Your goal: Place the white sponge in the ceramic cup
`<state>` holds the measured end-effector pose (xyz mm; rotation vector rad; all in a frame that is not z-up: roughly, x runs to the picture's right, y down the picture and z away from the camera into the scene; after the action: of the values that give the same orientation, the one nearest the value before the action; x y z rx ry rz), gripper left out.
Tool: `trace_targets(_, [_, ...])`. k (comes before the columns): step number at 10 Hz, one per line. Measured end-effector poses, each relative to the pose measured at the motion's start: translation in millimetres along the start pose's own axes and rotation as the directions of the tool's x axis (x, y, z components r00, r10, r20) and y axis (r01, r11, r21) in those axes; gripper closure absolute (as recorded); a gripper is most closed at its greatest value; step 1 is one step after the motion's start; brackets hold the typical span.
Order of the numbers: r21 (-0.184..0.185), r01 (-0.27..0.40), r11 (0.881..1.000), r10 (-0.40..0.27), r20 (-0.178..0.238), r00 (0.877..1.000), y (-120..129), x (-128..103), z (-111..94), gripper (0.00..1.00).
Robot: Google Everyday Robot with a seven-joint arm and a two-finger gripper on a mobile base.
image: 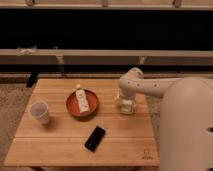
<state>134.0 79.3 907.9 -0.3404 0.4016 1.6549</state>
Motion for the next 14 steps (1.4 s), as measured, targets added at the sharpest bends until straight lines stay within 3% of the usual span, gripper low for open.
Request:
trace_targets(3, [-0.013,-0.014,1.0,0.014,-0.017,1.0,-11,1,15,0.2])
trace_targets(10, [-0.024,0.006,1.0,-0.006,-0.03,1.0,-9,0,32,0.22])
trace_targets(13, [-0.02,0.018,1.0,-0.019,-0.03,0.999,-6,1,32,0.48])
trace_targets(14, [-0.013,0.025,1.0,-0.026,-0.023,0.999,-6,1,27,0.61])
